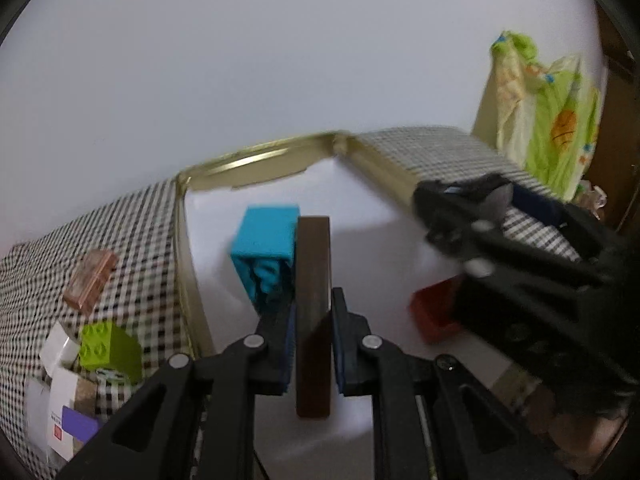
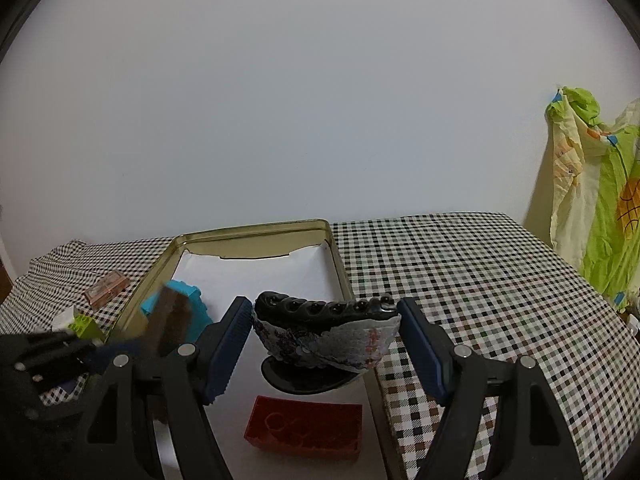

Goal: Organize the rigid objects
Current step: 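Lower the bowl and stick into the tin and open both tools, then withdraw both open tools from the tin back toward the loose objects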

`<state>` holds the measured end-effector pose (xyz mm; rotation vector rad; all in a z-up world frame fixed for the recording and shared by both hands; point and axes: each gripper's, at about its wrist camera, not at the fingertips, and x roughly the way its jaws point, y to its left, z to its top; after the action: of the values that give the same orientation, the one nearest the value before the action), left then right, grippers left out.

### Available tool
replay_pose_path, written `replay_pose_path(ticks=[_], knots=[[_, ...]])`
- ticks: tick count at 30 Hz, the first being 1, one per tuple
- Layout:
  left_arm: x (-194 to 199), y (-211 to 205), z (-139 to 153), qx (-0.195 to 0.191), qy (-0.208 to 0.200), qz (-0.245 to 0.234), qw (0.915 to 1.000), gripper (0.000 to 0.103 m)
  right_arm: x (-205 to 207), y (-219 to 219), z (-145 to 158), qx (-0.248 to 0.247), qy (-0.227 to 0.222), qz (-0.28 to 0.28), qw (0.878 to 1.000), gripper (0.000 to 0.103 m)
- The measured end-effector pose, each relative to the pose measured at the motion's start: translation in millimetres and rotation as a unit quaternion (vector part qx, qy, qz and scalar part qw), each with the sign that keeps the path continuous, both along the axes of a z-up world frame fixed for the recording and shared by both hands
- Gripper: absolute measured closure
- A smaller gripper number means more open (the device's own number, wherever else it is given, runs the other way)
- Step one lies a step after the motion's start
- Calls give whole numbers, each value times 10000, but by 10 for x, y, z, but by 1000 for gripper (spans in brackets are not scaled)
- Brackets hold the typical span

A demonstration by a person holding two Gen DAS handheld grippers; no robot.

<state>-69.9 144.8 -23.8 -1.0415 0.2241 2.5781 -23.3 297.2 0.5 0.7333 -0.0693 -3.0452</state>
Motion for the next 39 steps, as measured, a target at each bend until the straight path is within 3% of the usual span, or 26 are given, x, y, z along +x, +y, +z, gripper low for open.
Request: replay_pose_path(ticks=[8, 24, 26, 28, 31, 34, 39], knots=[[-55, -35, -40, -22, -161, 192, 9997, 89, -54, -54, -33, 83, -108, 75, 9999, 27], [-43, -110, -36, -73, -40, 292, 9995, 86, -126, -109, -67, 66, -286, 238, 9993, 26], [-37, -121, -11, -19, -3, 312, 9995, 72, -122, -117, -67, 50, -288, 272, 9992, 26], [5, -130, 34, 42, 150, 273, 9995, 40, -110, -111, -60, 0, -246, 312, 9992, 26], [75, -152, 99, 120, 423, 318, 9985, 15, -43, -94, -31, -36, -53, 202, 9998, 21], [114, -144, 118, 89, 627, 266, 9976, 7, 69, -37, 7, -122, 264, 7, 9996, 12], [117, -130, 134, 43, 813, 272, 9963, 3, 116, 47, 19, -262, 385, -153, 9988, 12]])
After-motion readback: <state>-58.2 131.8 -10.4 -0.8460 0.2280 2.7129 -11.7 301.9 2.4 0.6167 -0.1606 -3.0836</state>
